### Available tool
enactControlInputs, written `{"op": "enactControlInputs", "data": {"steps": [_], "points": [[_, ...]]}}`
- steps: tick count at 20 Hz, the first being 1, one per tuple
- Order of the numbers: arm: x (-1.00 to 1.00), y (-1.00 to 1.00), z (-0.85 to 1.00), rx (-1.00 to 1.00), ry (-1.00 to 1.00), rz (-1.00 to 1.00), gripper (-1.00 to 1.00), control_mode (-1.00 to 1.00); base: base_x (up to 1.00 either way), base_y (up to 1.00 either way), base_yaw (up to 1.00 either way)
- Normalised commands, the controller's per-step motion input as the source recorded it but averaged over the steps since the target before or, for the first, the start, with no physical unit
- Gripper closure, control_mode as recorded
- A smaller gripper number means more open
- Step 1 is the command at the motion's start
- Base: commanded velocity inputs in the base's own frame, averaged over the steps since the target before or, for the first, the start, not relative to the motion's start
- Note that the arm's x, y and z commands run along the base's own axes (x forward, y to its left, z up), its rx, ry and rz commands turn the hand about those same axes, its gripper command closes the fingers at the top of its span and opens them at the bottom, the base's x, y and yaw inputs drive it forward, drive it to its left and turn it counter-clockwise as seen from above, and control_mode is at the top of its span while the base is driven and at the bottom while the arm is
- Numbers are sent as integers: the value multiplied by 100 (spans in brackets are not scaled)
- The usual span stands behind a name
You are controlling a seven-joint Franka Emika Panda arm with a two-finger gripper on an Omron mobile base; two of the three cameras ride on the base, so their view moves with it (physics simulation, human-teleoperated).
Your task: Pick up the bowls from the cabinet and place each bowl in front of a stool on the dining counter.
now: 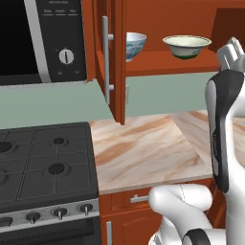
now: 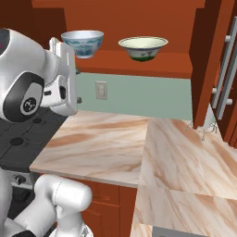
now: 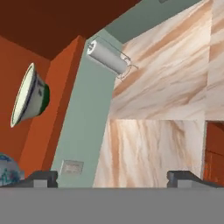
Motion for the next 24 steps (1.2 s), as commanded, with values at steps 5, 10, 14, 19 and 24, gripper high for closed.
{"op": "enactControlInputs", "data": {"steps": [5,10,14,19,24], "points": [[22,-40,17,33,-13,3,-100,-100,0,0,0],[29,-29,2,26,-13,14,-100,-100,0,0,0],[65,-11,5,8,-4,5,-100,-100,0,0,0],[76,-3,0,5,0,8,-100,-100,0,0,0],[83,-3,0,6,0,8,-100,-100,0,0,0]]}}
